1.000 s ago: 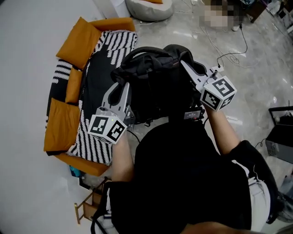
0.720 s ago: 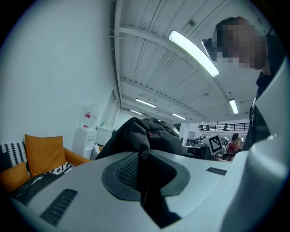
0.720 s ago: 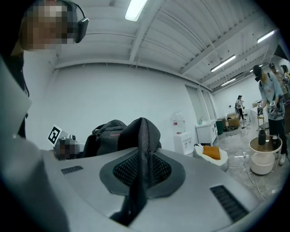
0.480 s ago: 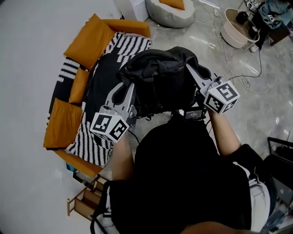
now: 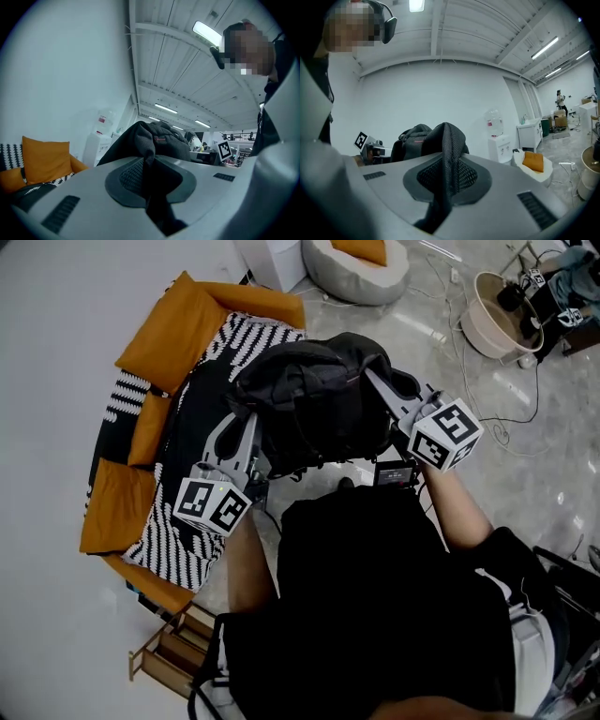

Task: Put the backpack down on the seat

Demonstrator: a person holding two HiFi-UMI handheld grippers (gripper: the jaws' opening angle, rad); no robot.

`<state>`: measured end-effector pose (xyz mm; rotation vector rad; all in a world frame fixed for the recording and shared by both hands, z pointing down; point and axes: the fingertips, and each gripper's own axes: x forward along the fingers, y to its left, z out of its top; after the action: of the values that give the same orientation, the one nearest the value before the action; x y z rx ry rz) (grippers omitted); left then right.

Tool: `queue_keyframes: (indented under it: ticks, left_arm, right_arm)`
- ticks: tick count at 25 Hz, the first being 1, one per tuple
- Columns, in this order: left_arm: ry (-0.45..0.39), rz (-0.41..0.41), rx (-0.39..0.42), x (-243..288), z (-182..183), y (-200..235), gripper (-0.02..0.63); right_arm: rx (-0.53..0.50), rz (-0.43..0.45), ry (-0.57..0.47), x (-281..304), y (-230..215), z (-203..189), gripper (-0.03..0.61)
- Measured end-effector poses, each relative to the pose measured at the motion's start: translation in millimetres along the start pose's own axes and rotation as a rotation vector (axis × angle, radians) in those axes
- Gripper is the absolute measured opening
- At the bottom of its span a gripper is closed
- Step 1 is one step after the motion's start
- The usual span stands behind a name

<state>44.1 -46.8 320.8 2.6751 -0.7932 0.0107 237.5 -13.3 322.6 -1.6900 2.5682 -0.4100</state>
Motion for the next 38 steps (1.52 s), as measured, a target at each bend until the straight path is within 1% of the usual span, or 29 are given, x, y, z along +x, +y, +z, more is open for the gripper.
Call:
queue_keyframes:
  ticks: [7,12,15,18,23,26,31,38]
  left_arm:
    - [0.010,0.050,-0.060,42,-4,32,0.052]
    - [0.021,0.051,-0.054,66,-1,64,0.052]
    - [0.033,0.056,-0.050,81,1,92,0.052]
    - [0.064,0.067,-0.054,95,1,124,0.052]
    - [0.087,0.106,-0.103,111,6,176,0.052]
    - [0.099,0.126,-0.115,125,12,209,0.052]
    - [0.108,0.180,-0.139,138,19,268,0.052]
    - [0.099,0.222,-0.141,157,26,331,0.052]
  right_arm:
    - [-0.028,0.036,0.033,44,-40,6,0.046]
    - [-0.004,0.044,0.053,86,-65,1,0.046]
    - [0.010,0.066,0.068,118,-77,-3,0.046]
    - [0.014,0.086,0.097,152,-87,-10,0.046]
    - [0.037,0.138,0.150,214,-99,-17,0.046]
    - [0.029,0.176,0.165,252,-109,-17,0.046]
    - [0.026,0.227,0.196,317,-116,-23,0.046]
    - [0.009,0.280,0.246,392,-132,-29,0.046]
